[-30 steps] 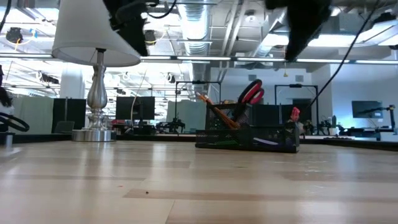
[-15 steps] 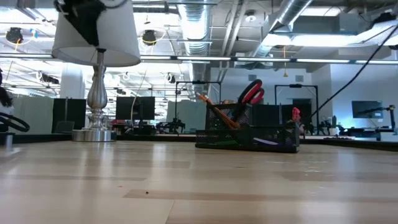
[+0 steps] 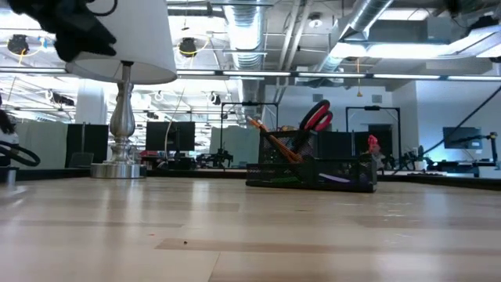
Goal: Pick and place office supplies into organizer
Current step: Return to Home Position
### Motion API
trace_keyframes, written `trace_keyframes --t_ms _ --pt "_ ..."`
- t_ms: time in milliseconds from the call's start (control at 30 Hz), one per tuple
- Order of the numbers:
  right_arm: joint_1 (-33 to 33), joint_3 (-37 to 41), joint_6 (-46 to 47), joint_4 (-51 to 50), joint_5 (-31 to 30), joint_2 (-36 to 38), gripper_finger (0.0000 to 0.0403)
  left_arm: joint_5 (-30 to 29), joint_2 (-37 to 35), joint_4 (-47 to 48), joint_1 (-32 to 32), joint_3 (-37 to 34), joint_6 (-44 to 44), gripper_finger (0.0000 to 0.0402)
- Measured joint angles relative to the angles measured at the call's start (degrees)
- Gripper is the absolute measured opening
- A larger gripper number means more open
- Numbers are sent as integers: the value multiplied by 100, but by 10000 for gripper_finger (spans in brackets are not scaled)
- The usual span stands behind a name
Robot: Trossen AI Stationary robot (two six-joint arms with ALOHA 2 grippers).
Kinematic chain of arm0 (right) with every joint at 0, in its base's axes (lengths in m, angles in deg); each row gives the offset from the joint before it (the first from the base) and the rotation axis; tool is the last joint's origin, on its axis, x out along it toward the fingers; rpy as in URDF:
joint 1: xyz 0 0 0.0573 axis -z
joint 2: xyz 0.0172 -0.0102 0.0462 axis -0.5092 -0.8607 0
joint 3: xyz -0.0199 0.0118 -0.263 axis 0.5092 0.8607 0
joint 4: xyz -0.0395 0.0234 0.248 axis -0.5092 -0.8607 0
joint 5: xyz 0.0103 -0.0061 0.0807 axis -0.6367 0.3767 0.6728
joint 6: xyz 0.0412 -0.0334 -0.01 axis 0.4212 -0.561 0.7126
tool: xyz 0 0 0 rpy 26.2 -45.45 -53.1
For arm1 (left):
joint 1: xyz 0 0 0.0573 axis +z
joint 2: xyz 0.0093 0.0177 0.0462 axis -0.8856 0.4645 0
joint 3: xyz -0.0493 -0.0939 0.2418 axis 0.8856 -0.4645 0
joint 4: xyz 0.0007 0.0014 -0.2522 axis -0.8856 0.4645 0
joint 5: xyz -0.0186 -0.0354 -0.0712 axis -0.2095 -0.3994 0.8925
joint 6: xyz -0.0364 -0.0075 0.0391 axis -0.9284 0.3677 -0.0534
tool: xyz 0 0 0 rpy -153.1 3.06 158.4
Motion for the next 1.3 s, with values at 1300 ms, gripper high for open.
trace_keyframes --t_ms 1300 --pt "419 3628 -723 2749 255 2915 0 1359 -2582 -4496 -78 -3419 1530 128"
